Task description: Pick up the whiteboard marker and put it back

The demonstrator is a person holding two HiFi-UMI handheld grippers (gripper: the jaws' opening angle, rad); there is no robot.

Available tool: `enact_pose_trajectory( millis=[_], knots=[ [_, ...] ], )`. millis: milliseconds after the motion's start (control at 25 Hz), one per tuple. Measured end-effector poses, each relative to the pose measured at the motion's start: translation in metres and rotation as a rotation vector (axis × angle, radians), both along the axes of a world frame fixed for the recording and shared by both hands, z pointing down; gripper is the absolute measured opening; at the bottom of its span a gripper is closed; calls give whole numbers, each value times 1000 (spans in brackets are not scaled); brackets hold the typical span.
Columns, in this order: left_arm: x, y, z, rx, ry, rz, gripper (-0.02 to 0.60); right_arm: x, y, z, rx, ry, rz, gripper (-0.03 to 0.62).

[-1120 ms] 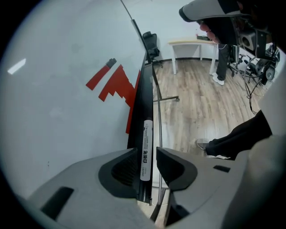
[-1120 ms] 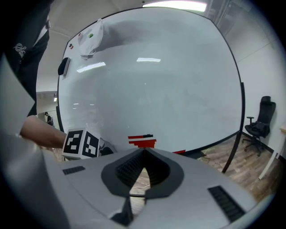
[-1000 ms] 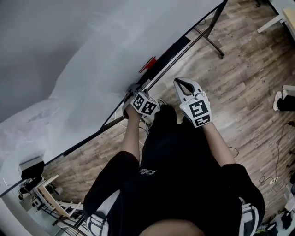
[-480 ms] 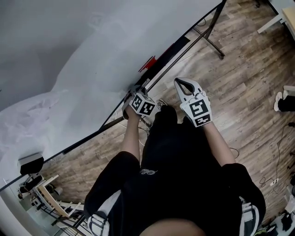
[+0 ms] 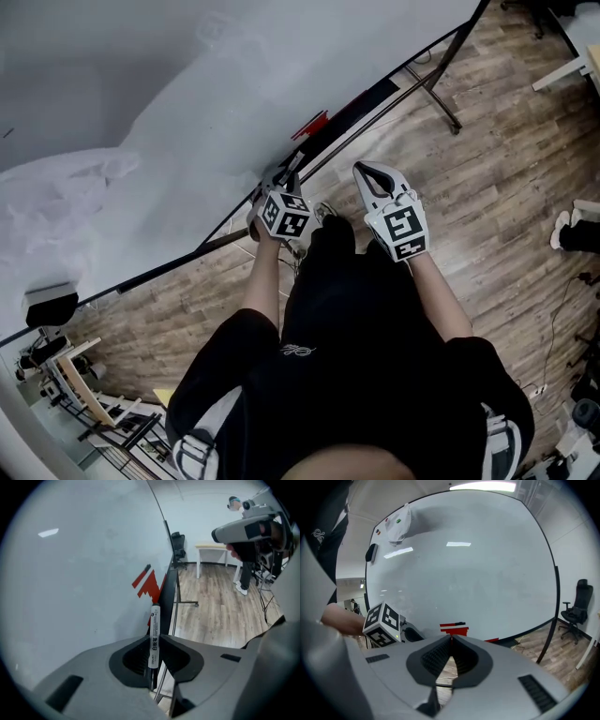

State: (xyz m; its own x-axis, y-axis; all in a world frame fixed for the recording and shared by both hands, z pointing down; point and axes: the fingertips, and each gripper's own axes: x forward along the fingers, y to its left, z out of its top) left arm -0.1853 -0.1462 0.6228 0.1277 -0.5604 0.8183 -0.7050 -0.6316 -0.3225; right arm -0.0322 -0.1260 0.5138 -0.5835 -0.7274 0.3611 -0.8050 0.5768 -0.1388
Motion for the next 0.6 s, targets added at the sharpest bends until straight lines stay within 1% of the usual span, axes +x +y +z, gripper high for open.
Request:
enact_pose_trajectory(
  millis=[80,240,440,600],
  knots=[
    [3,0,-12,38,64,-36,66,-5,3,-3,2,-8,-23,5],
    [14,3,-41,135,223,-99,66,-12,8,-11,14,-33,-65,5],
    [29,15,-87,303,392,-167,66,-17,15,-21,34,-51,-128,4],
    [35,36,-120,446,501,-251,66,-24,30,-38,57,-85,-207,5]
  ],
)
